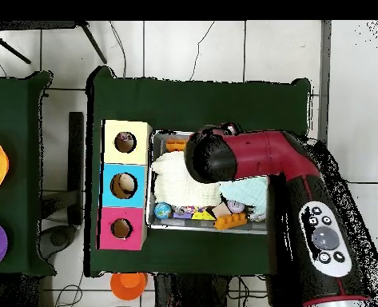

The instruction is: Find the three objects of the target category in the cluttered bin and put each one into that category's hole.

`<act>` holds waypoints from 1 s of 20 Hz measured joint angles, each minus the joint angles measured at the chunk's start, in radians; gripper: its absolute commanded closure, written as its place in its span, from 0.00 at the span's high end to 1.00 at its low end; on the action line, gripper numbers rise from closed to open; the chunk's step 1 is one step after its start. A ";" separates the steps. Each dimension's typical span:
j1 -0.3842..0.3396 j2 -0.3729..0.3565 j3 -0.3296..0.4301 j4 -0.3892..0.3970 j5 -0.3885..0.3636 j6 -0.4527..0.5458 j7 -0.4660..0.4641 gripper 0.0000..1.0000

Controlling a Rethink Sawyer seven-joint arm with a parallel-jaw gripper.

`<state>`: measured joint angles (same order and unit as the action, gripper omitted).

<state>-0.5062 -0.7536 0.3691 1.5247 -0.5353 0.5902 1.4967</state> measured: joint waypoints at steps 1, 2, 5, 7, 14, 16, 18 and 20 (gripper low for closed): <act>-0.006 0.000 0.003 0.000 -0.004 0.003 -0.008 0.00; -0.016 0.000 0.008 0.000 -0.009 0.010 -0.024 0.00; -0.072 0.001 0.031 0.000 -0.041 0.042 -0.105 1.00; -0.087 0.001 0.035 0.000 -0.049 0.051 -0.126 1.00; -0.133 0.005 0.043 0.000 -0.099 0.092 -0.213 1.00; -0.136 0.006 0.043 0.000 -0.112 0.107 -0.228 1.00; -0.134 0.008 0.043 0.000 -0.120 0.125 -0.237 1.00; -0.131 0.013 0.043 -0.001 -0.122 0.150 -0.238 1.00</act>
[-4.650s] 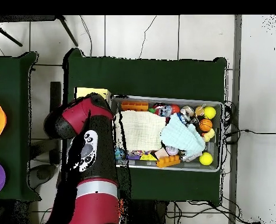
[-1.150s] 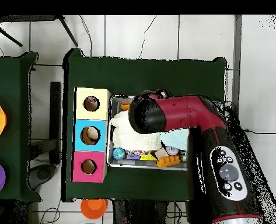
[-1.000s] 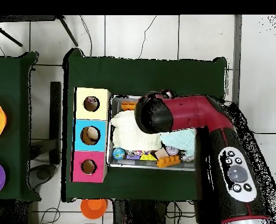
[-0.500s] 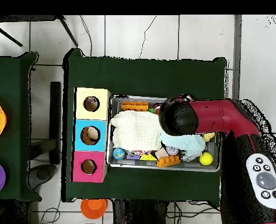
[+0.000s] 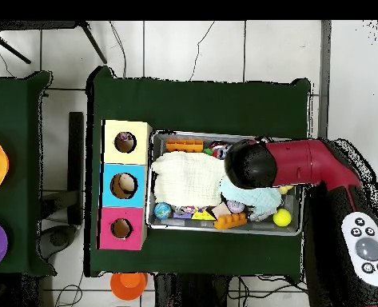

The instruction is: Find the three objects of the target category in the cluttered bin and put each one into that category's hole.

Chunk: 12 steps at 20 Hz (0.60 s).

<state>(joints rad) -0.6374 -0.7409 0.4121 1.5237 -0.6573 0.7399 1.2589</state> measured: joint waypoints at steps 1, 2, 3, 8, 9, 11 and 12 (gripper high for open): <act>0.002 0.002 0.000 -0.001 0.000 0.012 0.000 1.00; 0.004 0.005 0.000 -0.002 0.000 0.026 0.000 1.00; 0.008 0.010 0.000 -0.005 0.000 0.049 0.000 1.00; 0.043 0.052 -0.002 -0.028 -0.008 0.194 0.000 1.00; 0.052 0.060 -0.002 -0.034 -0.012 0.219 0.000 1.00; 0.073 0.081 -0.002 -0.050 -0.026 0.279 0.000 1.00; 0.093 0.100 -0.002 -0.067 -0.041 0.325 0.000 1.00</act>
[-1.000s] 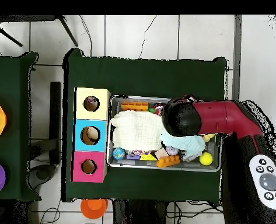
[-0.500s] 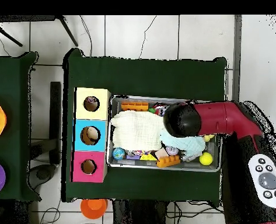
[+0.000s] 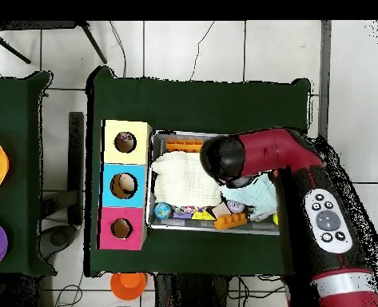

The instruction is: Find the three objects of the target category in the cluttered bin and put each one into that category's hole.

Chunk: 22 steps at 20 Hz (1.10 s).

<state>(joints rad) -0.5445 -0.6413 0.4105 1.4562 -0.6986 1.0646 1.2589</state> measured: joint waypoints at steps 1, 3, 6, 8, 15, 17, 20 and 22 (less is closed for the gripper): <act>0.006 0.006 0.000 -0.006 -0.006 0.013 0.000 1.00; 0.020 0.019 0.000 -0.019 -0.019 0.037 0.000 1.00; 0.047 0.048 0.000 -0.043 -0.053 0.061 0.000 1.00; 0.052 0.056 0.000 -0.050 -0.065 0.061 0.000 1.00; 0.054 0.057 0.000 -0.055 -0.110 0.061 0.000 1.00; 0.054 0.055 0.000 -0.055 -0.118 0.061 0.000 1.00; 0.056 0.051 -0.004 -0.055 -0.138 0.061 0.000 1.00; 0.056 0.052 -0.006 -0.055 -0.149 0.061 0.000 1.00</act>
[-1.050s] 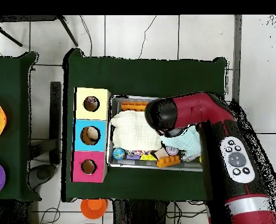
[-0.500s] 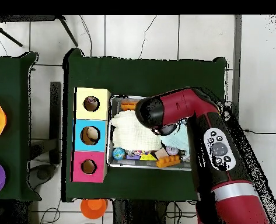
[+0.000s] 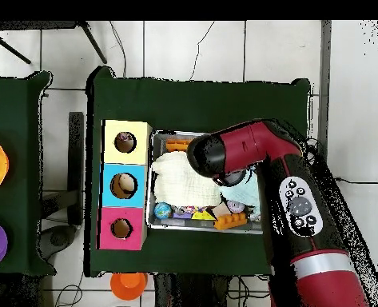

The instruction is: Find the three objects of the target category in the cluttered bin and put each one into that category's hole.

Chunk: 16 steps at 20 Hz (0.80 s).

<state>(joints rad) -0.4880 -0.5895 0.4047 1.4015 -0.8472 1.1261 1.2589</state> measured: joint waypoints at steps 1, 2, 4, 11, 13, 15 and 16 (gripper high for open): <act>0.000 0.001 0.000 0.000 -0.006 0.000 0.000 1.00; 0.000 0.002 -0.001 0.000 -0.012 0.000 0.000 1.00; 0.000 0.006 0.000 0.000 -0.019 0.000 0.000 1.00; 0.000 0.051 0.000 -0.006 -0.022 0.000 0.000 1.00; 0.000 0.068 0.000 -0.006 -0.022 0.000 0.000 1.00; 0.000 0.078 0.000 -0.006 -0.022 0.000 0.000 1.00; 0.000 0.091 -0.001 -0.006 -0.022 0.000 0.000 1.00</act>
<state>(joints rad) -0.4880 -0.4984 0.4042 1.3953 -0.8694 1.1259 1.2589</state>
